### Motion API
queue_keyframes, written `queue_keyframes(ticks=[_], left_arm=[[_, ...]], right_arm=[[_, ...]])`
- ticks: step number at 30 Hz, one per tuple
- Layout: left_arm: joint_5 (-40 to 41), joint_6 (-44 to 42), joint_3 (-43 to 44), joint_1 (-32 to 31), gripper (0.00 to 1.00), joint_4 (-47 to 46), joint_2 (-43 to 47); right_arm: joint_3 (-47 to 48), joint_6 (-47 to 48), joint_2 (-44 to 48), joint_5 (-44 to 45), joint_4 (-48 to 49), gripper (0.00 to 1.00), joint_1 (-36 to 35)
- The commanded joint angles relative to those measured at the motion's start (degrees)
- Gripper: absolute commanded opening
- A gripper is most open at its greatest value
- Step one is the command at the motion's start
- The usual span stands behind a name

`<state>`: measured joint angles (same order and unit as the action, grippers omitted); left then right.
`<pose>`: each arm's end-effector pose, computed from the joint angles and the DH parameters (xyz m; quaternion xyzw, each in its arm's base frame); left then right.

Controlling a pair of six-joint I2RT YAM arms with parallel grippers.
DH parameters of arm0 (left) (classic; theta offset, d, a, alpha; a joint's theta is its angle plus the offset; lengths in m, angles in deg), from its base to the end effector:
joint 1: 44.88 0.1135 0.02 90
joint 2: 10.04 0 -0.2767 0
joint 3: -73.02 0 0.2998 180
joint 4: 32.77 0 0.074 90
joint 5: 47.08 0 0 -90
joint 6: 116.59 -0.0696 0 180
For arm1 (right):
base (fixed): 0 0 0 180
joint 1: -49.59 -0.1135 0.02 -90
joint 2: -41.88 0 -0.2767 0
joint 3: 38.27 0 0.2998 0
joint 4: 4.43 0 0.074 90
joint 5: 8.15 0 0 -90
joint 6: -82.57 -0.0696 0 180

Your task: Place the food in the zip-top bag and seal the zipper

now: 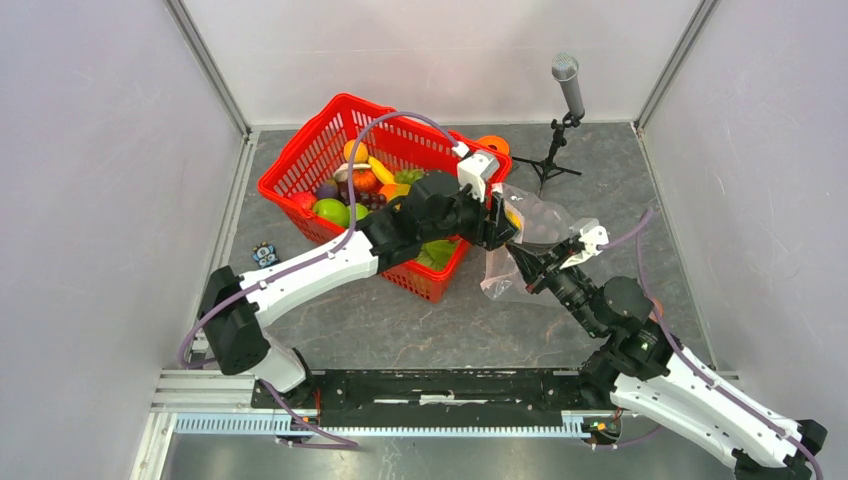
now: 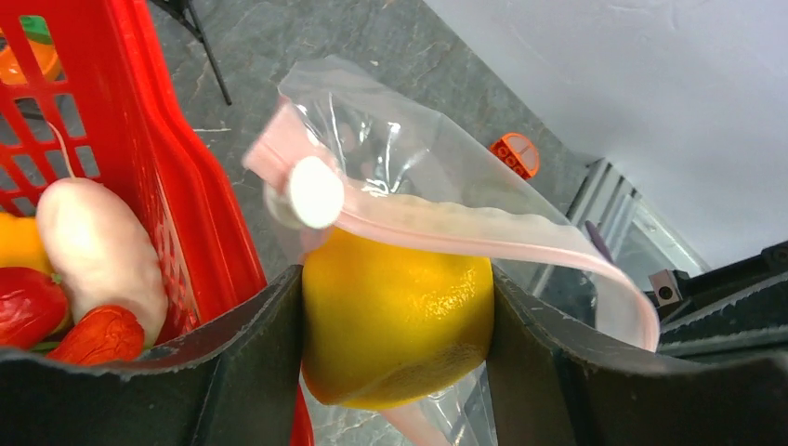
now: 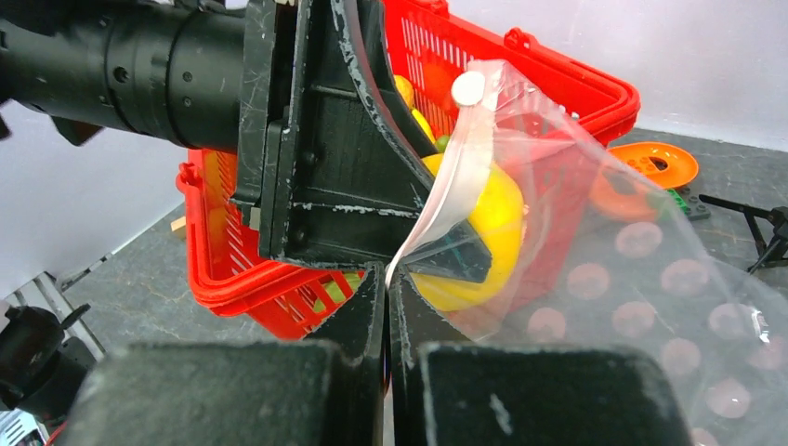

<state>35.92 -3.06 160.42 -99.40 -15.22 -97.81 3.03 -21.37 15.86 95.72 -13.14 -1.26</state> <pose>0.2515 -0.3674 0.3440 0.2502 0.7682 -0.4081 0.4251 0.1400 0.1455 0.3301 -0.1236 0.6551 0.3292 0.6687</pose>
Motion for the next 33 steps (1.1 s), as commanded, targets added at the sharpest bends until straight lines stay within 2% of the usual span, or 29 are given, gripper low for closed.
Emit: queue_keyframes(ticks=[1,9,11,18,22,28,30,33], left_arm=[[7.6,-6.4,5.8,-2.8,0.28,5.0,-1.3],[14.7,-3.8,10.8,-5.6,0.28,8.8,-3.9],[17.1,-0.9,12.9,-5.7,0.29,10.7,-5.3],[19.8,7.8,14.3,-5.8,0.31,7.3,-5.6],[10.5,9.8,15.4,-5.8,0.34,6.0,-6.2],[-5.6,11.3,11.5,-5.7,0.37,-1.3,-5.2],[-6.9,10.8,12.2,-5.8,0.36,1.3,-6.9],[-6.7,10.0,11.6,-5.7,0.36,1.8,-8.0]], right_arm=[[2.0,1.4,-1.3,-2.3,3.1,0.0,-0.2],[0.9,0.2,-1.0,0.6,3.6,0.0,-0.2],[-0.4,-1.4,0.1,-0.8,5.7,0.0,-0.2],[-4.6,-6.1,4.5,0.2,9.6,0.0,-0.2],[-6.7,-7.3,7.2,3.2,10.3,0.0,-0.2],[-12.3,-11.2,13.3,10.9,12.3,0.0,-0.2],[-14.6,-13.4,16.3,11.9,13.3,0.0,-0.3],[-15.2,-14.7,19.6,15.2,9.3,0.0,-0.2]])
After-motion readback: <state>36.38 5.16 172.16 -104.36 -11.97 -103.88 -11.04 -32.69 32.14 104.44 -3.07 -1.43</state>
